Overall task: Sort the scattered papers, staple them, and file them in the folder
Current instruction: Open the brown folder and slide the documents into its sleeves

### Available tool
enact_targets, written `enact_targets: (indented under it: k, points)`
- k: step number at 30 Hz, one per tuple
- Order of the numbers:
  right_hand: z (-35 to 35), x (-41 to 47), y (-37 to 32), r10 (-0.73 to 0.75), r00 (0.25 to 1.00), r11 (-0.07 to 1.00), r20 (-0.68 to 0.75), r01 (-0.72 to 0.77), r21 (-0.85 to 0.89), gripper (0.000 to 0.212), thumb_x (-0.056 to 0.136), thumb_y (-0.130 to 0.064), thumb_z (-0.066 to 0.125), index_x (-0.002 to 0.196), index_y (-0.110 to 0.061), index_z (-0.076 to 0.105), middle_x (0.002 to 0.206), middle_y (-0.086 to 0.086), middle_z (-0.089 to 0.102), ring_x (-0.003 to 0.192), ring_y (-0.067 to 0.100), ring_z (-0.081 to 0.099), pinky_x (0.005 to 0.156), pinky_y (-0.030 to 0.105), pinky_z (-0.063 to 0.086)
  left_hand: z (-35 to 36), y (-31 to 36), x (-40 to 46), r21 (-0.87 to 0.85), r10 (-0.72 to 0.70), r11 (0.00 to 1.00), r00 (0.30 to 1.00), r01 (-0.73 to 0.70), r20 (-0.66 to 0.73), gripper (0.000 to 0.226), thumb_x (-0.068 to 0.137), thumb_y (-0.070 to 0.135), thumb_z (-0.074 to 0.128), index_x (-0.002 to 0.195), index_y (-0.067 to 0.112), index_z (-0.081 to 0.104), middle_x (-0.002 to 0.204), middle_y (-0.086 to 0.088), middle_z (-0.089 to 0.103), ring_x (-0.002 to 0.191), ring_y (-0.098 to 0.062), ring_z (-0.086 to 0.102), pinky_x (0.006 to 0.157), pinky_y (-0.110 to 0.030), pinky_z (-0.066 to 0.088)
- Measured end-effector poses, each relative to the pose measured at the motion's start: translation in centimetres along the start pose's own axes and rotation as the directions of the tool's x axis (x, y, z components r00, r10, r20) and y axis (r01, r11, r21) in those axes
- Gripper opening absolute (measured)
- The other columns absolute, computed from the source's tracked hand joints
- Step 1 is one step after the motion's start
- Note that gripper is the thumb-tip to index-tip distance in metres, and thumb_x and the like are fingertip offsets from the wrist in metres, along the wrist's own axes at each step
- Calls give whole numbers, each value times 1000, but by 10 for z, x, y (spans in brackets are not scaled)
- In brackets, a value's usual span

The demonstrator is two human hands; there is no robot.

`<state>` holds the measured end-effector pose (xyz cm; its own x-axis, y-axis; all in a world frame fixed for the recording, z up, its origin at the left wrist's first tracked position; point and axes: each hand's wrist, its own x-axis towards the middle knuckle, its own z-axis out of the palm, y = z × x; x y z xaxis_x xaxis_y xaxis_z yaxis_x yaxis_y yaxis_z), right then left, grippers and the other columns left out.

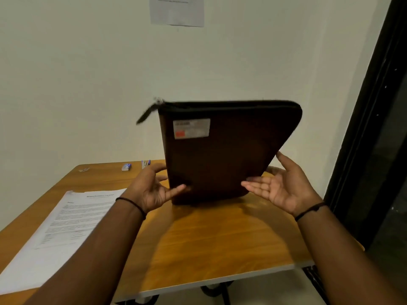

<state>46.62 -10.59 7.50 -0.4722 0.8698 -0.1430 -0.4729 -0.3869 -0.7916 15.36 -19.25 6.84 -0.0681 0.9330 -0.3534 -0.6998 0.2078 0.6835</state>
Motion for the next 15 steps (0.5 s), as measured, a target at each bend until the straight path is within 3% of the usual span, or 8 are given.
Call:
enact_targets:
  k: [2, 5, 7, 8, 9, 11, 13, 15]
  points:
    - [1, -3, 1, -12, 1000, 998, -7, 12, 57, 54, 95, -54, 50, 124, -9, 52, 120, 37, 61, 106, 51, 64, 84, 56, 57, -4, -4, 3, 36, 46, 998, 998, -45, -31, 56, 77, 18, 67, 128, 8, 46, 132, -32, 51, 109, -51, 63, 71, -52, 62]
    - [-9, -6, 9, -33, 999, 999, 8, 33, -29, 40, 71, -34, 81, 96, -5, 68, 94, 19, 71, 80, 34, 72, 65, 41, 61, -8, -18, 15, 471, 204, 879, 954, -79, -221, 11, 90, 12, 65, 95, 1, 64, 127, -28, 61, 116, -44, 61, 101, -53, 50]
    - [-18, -4, 18, -19, 999, 976, -42, 10, -219, 48, 53, -25, 91, 94, -8, 73, 94, 13, 71, 77, 27, 71, 62, 35, 59, -13, -31, 22, 638, 318, 768, 891, -42, -324, 16, 96, 13, 61, 96, -2, 64, 108, -24, 67, 98, -38, 65, 84, -45, 55]
    - [-22, 2, 24, -7, 997, 950, -75, -16, -310, 46, 66, -21, 85, 107, -8, 70, 104, 13, 71, 85, 28, 70, 65, 34, 59, -14, -37, 24, 676, 351, 736, 874, -35, -336, 18, 99, 14, 58, 100, -3, 64, 100, -22, 67, 87, -33, 64, 70, -40, 52]
    - [-26, 7, 29, 1, 994, 921, -107, -42, -387, 37, 82, -14, 74, 117, -8, 65, 111, 16, 70, 92, 30, 70, 69, 34, 59, -18, -42, 28, 744, 395, 668, 859, -25, -326, 19, 101, 17, 55, 102, 0, 63, 98, -19, 66, 81, -28, 62, 64, -36, 48]
    - [-36, 20, 44, -8, 987, 842, -162, -81, -534, 30, 95, -7, 59, 125, -7, 61, 113, 17, 71, 98, 32, 70, 78, 39, 60, -31, -55, 37, 874, 482, 485, 844, -33, -236, 17, 102, 22, 51, 100, 9, 62, 105, -16, 65, 87, -25, 61, 75, -36, 52]
    - [-50, 33, 62, -64, 977, 729, -205, -94, -678, 34, 94, -4, 61, 127, -6, 62, 117, 11, 71, 103, 30, 69, 91, 44, 57, -43, -69, 47, 944, 509, 320, 855, -80, -100, 14, 103, 25, 49, 104, 15, 59, 114, -11, 64, 98, -22, 62, 86, -39, 53]
    - [-57, 43, 72, -160, 959, 637, -233, -80, -767, 42, 89, -3, 68, 131, -6, 61, 126, 5, 65, 113, 26, 64, 101, 44, 51, -47, -79, 54, 977, 528, 160, 848, -139, 34, 19, 104, 28, 45, 119, 21, 55, 140, -9, 52, 120, -22, 55, 94, -37, 49]
